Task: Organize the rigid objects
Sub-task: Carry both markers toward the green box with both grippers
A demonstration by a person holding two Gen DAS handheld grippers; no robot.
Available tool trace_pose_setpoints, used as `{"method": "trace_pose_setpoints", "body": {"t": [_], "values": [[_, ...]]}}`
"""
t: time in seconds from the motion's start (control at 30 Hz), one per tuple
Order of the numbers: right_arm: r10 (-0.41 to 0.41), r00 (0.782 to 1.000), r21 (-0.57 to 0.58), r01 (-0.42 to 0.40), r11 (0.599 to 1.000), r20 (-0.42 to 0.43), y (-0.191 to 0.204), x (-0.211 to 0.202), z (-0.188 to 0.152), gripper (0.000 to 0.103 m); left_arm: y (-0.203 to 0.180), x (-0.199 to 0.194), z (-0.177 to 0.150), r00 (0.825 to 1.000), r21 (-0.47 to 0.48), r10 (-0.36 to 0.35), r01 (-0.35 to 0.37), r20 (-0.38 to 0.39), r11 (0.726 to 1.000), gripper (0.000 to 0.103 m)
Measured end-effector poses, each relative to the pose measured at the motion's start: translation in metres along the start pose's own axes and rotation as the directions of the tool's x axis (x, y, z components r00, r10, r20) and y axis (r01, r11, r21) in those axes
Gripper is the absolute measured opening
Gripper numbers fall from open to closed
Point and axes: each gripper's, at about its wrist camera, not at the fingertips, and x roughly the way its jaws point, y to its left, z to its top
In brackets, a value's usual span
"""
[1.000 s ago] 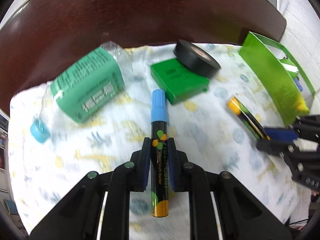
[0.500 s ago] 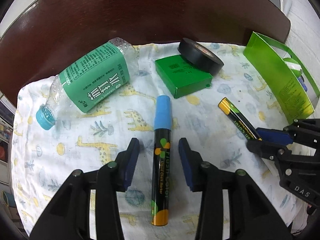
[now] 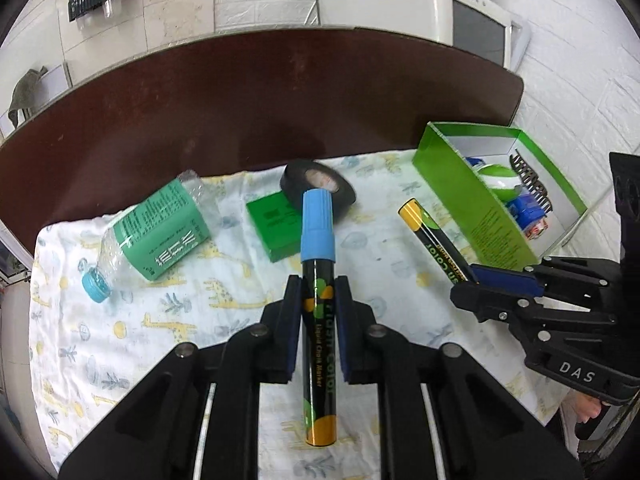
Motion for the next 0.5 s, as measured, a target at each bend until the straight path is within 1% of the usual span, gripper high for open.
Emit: {"method": "trace_pose_setpoints", "body": {"t": [0.03, 0.07, 0.17, 0.3, 0.4, 0.5], "values": [[-0.001, 1.0, 0.013, 0.001, 1.0, 0.024, -0.005, -0.009, 0.0, 0.017, -0.005, -0.005, 0.004, 1.0, 0.009, -0.008, 0.008, 0.011, 1.0, 0.014], [0.0, 0.999, 0.021, -0.001, 1.0, 0.04, -0.006, -0.01, 0.003, 0.017, -0.012, -0.01, 0.007, 1.0, 0.022, -0.014, 0.013, 0.023, 1.0, 0.014], [0.005, 0.995, 0.049, -0.01, 0.999, 0.103, -0.015, -0.03, 0.004, 0.017, -0.033, -0.021, 0.017, 0.999, 0.067, -0.018, 0.014, 0.047, 0.998, 0.014], [-0.015, 0.983, 0.095, -0.002, 0.995, 0.181, -0.034, -0.059, 0.007, 0.017, -0.068, -0.023, 0.037, 0.997, 0.122, -0.037, 0.029, 0.066, 0.992, 0.014], [-0.053, 0.973, 0.142, 0.021, 0.99, 0.227, -0.057, -0.077, 0.008, 0.017, -0.099, -0.024, 0.05, 0.995, 0.173, -0.061, 0.045, 0.084, 0.984, 0.014], [-0.116, 0.958, 0.187, 0.068, 0.98, 0.263, -0.084, -0.096, 0.008, 0.017, -0.13, -0.017, 0.062, 0.993, 0.224, -0.087, 0.068, 0.078, 0.972, 0.014]]}}
